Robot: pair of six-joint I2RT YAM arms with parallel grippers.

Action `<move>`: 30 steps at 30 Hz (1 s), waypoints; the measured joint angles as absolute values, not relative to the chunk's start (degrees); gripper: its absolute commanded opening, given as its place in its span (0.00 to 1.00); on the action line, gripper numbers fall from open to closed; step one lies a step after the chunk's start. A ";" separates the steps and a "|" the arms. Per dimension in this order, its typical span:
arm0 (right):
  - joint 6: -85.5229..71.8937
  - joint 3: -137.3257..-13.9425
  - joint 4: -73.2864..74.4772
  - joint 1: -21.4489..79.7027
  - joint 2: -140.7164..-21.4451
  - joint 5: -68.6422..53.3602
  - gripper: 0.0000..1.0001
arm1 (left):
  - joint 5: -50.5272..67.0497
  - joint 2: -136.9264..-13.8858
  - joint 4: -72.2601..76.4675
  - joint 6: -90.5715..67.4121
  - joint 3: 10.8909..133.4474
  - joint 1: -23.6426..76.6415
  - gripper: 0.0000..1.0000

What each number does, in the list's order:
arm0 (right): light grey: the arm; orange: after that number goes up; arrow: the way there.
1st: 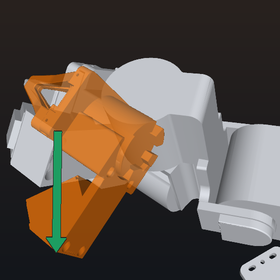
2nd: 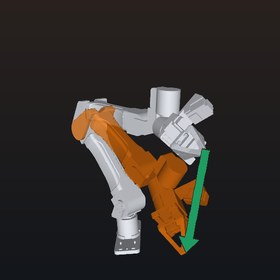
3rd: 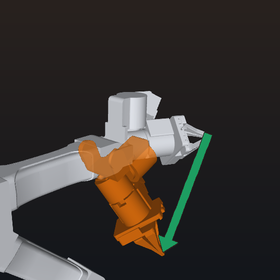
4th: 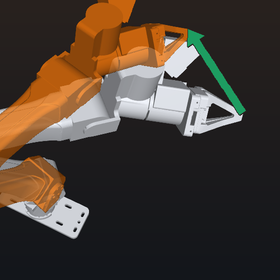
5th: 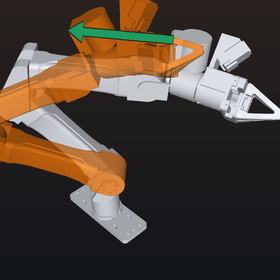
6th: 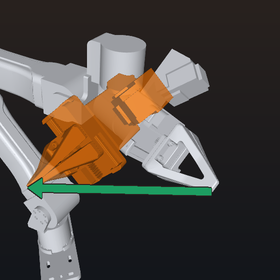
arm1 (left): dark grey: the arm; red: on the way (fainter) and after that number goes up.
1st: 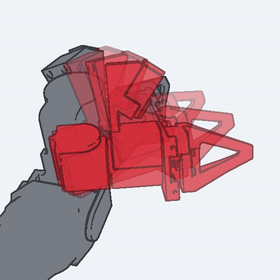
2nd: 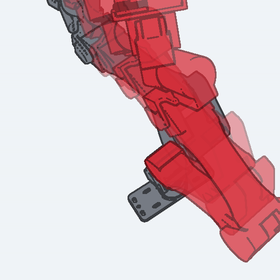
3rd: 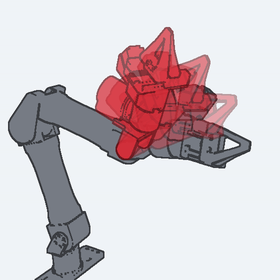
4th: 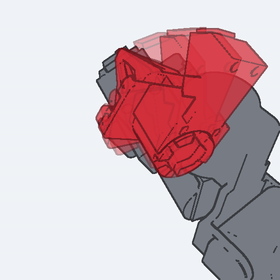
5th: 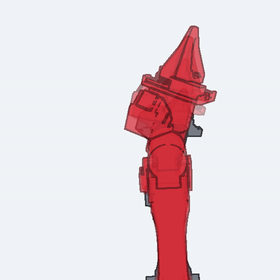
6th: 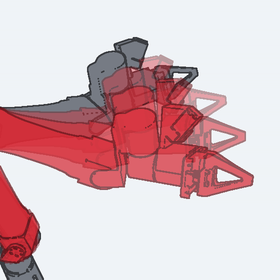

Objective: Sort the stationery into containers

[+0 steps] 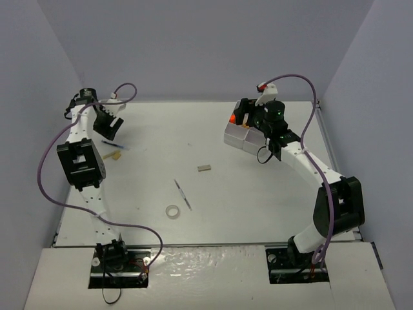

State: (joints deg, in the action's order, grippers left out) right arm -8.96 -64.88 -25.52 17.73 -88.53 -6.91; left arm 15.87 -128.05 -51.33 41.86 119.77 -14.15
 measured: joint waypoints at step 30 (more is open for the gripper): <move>-5.90 -64.92 -19.29 21.10 -88.82 -5.71 0.72 | 26.41 -127.13 -59.85 72.25 111.14 -5.65 0.75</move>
